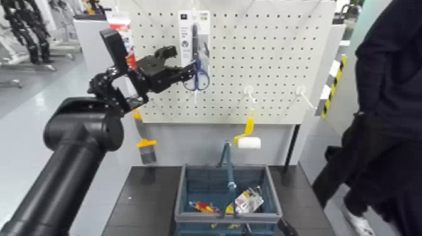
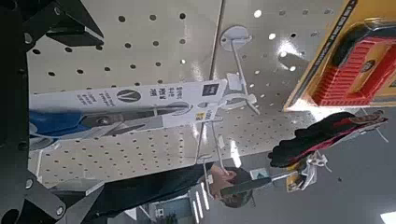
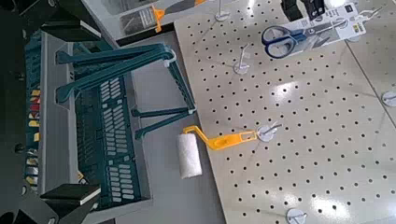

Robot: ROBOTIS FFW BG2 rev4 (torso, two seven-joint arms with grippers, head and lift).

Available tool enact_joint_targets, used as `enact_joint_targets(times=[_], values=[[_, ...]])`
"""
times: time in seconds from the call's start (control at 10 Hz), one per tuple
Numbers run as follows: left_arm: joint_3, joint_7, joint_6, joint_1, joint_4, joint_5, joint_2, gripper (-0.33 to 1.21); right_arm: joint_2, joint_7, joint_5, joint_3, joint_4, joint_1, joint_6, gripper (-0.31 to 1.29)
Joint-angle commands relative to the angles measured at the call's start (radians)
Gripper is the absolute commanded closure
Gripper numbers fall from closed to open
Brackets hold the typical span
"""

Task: Put the blue scissors into the crate.

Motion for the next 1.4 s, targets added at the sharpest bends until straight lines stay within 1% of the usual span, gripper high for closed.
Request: enact_joint_targets(times=[0.1,0.3,0.4,0.5,0.6,1.4], values=[[-0.011,-0.015,-0.012,-0.04,0.067,-0.001,-0.001,0.26,0.002,0.003,0.0,-0.002,0.001,0.0,0.0,0.15],[-0.024,-0.033,-0.024,-0.064,0.098,-0.001,-0.002,0.29,0.002,0.003,0.0,-0.002,0.001,-0.002,0.0,0.15],[-0.029,-0.035,-0.032,-0.073,0.113,-0.001,-0.005,0.38,0.002,0.004,-0.002,-0.003,0.001,-0.002,0.0,0.15],[-0.031,-0.035,-0.038,-0.073,0.115,0.001,-0.007,0.86,0.002,0.006,-0.002,-0.005,0.001,-0.002,0.0,0.15],[-0.035,-0.03,-0.03,-0.073,0.112,0.001,-0.008,1.16,0.002,0.006,-0.002,-0.006,0.001,-0.002,-0.001,0.15],[-0.032,-0.022,-0.018,-0.079,0.092,-0.015,-0.007,1.18,0.003,0.007,-0.003,-0.006,0.001,0.0,-0.001,0.15]])
